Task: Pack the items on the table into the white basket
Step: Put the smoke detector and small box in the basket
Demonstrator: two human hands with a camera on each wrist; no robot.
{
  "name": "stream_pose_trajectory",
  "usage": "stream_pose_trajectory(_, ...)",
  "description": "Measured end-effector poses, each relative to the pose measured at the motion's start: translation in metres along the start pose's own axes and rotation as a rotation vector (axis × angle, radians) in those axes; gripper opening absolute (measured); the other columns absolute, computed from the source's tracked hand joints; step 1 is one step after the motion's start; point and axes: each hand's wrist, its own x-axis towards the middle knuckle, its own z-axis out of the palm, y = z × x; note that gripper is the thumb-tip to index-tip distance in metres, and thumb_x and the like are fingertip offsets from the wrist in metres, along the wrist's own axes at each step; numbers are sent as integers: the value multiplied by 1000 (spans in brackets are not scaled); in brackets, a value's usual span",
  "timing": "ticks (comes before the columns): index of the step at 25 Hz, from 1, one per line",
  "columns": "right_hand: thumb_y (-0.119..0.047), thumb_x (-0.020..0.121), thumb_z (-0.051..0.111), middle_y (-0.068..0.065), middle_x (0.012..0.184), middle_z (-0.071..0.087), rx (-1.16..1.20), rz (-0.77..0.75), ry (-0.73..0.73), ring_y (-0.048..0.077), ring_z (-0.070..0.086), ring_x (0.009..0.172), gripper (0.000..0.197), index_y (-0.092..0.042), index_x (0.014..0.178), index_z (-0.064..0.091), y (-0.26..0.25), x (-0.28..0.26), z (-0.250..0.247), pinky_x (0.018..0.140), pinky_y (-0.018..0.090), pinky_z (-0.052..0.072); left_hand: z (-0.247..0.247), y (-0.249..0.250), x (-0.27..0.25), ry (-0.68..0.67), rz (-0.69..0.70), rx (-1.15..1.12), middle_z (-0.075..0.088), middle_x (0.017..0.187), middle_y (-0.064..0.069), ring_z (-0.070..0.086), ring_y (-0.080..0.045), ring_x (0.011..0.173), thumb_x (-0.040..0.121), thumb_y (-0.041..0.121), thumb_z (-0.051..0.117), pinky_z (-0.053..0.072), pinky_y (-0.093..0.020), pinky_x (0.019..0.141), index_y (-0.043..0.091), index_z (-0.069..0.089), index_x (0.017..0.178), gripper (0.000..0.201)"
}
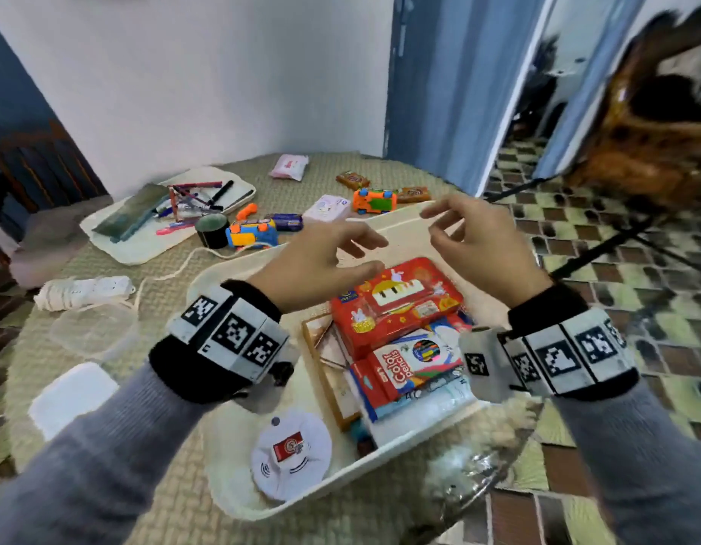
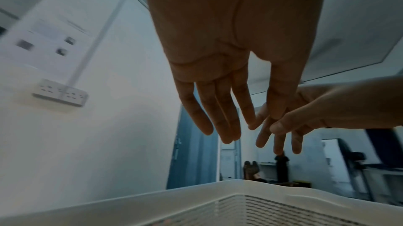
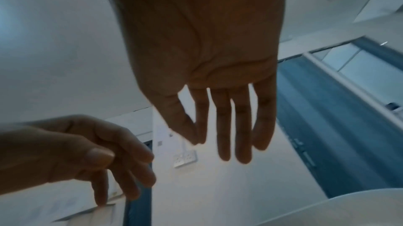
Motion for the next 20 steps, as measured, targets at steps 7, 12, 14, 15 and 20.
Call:
stream_pose_trajectory(7, -16, 87, 56, -9, 87, 63, -28, 419, 281, 10, 58, 75, 21, -22, 104, 65, 64, -100, -65, 75, 33, 51, 85, 69, 40, -235, 275, -152, 66, 105, 6, 61, -8, 92, 86, 19, 67, 39, -4, 69, 15, 67, 110, 24)
stream_pose_trajectory(12, -12, 91, 53, -2, 105, 64, 1, 646, 340, 14, 61, 93, 21, -17, 109, 61, 120, -180, -98, 83, 31, 49, 164, 141, 63, -418, 460, -156, 64, 105, 8, 58, -8, 93, 89, 22, 63, 39, -6, 70, 17, 66, 113, 25)
stream_pose_trajectory(14, -11, 91, 54, 0, 107, 64, 6, 729, 360, 14, 60, 97, 21, -14, 110, 61, 150, -206, -104, 85, 28, 47, 199, 164, 71, -483, 507, -115, 64, 103, 6, 56, -9, 92, 90, 24, 61, 46, -20, 80, 16, 65, 117, 29)
stream_pose_trajectory(15, -11, 91, 54, 0, 108, 63, 4, 768, 349, 14, 59, 98, 20, -14, 110, 60, 167, -218, -106, 87, 29, 47, 217, 174, 74, -520, 513, -82, 63, 103, 7, 54, -7, 90, 90, 24, 60, 46, -25, 84, 16, 64, 118, 29)
stream_pose_trajectory(20, -17, 89, 59, 1, 105, 64, 64, 923, 268, 14, 59, 93, 19, -15, 108, 62, 243, -259, -111, 80, 25, 43, 305, 204, 83, -757, 461, -32, 63, 121, 4, 55, -4, 99, 91, 27, 60, 42, -19, 86, 16, 62, 121, 32)
